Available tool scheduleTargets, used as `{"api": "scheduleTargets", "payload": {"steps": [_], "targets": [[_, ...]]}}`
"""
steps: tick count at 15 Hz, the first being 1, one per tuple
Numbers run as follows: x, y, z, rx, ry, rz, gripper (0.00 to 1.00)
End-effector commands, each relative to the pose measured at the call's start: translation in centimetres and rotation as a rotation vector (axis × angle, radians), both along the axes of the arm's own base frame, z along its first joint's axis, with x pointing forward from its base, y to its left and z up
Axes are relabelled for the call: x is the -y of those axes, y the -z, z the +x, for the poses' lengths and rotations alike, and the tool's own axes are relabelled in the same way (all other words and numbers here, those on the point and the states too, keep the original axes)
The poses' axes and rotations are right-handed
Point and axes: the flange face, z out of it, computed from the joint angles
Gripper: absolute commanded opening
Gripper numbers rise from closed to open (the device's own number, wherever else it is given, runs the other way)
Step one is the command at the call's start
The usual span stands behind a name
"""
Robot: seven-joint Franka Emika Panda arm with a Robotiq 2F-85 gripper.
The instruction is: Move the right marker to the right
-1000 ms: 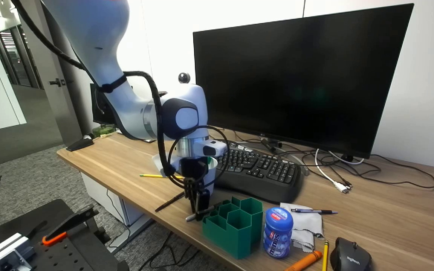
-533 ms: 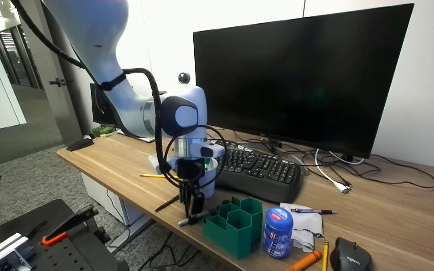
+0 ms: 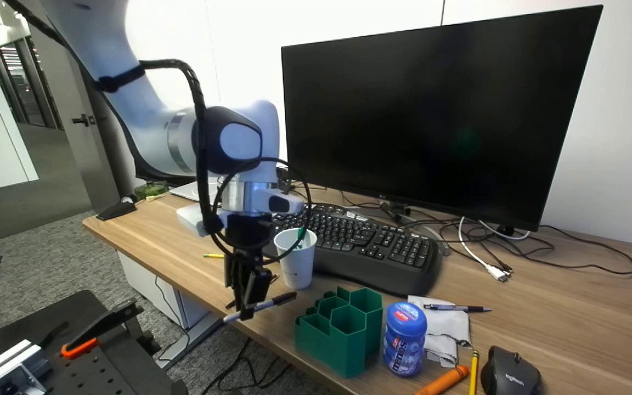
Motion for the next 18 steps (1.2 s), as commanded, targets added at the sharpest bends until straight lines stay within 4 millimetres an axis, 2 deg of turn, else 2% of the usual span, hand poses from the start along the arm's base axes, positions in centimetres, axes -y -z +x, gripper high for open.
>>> {"api": "scheduleTargets", "payload": {"steps": [1, 4, 6, 9, 11, 13, 18], "targets": [[-1.5, -5.6, -5.0, -0.008, -0.145, 0.082, 0.05], [-4.2, -7.8, -6.9, 0.001, -0.28, 0.105, 0.05], [-5.6, -8.2, -7.4, 0.017, -0.362, 0.109, 0.05], [-4.9, -8.6, -7.2, 0.017, -0.406, 0.082, 0.05], [-2.5, -9.7, -6.3, 0.043, -0.384, 0.067, 0.05], [1.4, -11.5, -5.0, 0.068, -0.305, 0.077, 0.05], [14.4, -15.1, 0.8, 0.196, 0.008, 0.089, 0.05]]}}
